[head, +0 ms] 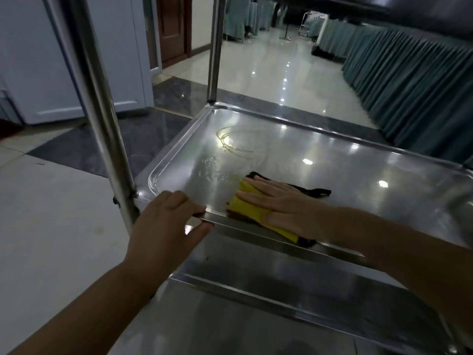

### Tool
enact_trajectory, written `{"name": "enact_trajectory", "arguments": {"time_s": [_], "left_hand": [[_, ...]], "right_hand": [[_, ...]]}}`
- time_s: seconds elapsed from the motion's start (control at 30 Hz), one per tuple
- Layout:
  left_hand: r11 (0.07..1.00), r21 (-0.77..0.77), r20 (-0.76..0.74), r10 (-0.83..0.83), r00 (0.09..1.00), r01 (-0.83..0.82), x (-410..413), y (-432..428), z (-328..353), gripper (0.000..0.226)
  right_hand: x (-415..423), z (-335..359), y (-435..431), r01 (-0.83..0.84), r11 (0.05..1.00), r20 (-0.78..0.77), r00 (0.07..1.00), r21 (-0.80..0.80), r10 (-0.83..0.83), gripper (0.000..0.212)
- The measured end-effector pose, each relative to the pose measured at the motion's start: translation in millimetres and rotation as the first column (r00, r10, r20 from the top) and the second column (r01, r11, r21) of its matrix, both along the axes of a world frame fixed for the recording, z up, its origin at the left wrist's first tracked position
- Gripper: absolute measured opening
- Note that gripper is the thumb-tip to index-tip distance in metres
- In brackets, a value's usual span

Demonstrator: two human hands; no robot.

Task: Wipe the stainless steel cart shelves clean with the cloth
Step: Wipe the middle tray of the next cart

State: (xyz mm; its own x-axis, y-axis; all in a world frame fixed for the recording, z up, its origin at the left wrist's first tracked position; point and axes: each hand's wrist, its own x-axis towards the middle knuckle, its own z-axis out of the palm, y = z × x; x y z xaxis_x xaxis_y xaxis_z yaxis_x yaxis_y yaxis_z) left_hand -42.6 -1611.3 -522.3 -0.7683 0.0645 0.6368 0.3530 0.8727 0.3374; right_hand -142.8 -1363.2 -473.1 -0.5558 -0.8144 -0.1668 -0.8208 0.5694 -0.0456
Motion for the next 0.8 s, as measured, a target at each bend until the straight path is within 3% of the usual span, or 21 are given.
{"name": "enact_trajectory", "arguments": {"time_s": [0.1, 0.23, 0.37, 0.43, 0.6, 0.73, 0.8], "left_hand": [[0.999, 0.043, -0.025, -0.017, 1.0, 0.018, -1.3, -0.6, -4.1, 0.03], [0.999, 0.052, -0.014, -0.004, 1.0, 0.005, -1.6, -0.5, -7.2, 0.03], [0.998, 0.055, 0.006, -0.006, 1.0, 0.005, -1.9, -0.8, -9.5, 0.032], [0.998, 0.054, 0.005, -0.008, 1.0, 0.007, -2.0, -1.1, -8.3, 0.032], [0.998, 0.064, -0.001, 0.018, 1.0, -0.018, 1.6, 1.6, -7.7, 0.033], [0.994, 0.098, -0.051, 0.056, 0.997, -0.051, 1.6, 3.2, -12.2, 0.033], [0.995, 0.091, -0.117, 0.05, 0.992, -0.039, 0.6, 3.8, -14.8, 0.031]], "right_hand": [[-34.7, 4.9, -17.1, 0.177, 0.983, 0.08, 0.982, -0.047, -0.172, 0.058], [-100.3, 3.0, -34.1, 0.267, 0.96, 0.014, 0.964, -0.081, -0.267, 0.062], [-144.0, 11.0, -46.0, 0.535, 0.841, 0.058, 0.845, -0.088, -0.531, 0.054], [-143.3, 11.1, -51.9, 0.55, 0.83, 0.058, 0.835, -0.097, -0.547, 0.055], [-80.9, 12.1, -53.1, 0.354, 0.931, 0.087, 0.934, -0.085, -0.347, 0.054], [-13.5, 3.4, -50.8, 0.0, 1.0, -0.017, 1.0, -0.01, 0.0, 0.053], [5.7, 1.9, -48.6, -0.023, 1.0, 0.045, 0.999, -0.009, 0.024, 0.053]]}}
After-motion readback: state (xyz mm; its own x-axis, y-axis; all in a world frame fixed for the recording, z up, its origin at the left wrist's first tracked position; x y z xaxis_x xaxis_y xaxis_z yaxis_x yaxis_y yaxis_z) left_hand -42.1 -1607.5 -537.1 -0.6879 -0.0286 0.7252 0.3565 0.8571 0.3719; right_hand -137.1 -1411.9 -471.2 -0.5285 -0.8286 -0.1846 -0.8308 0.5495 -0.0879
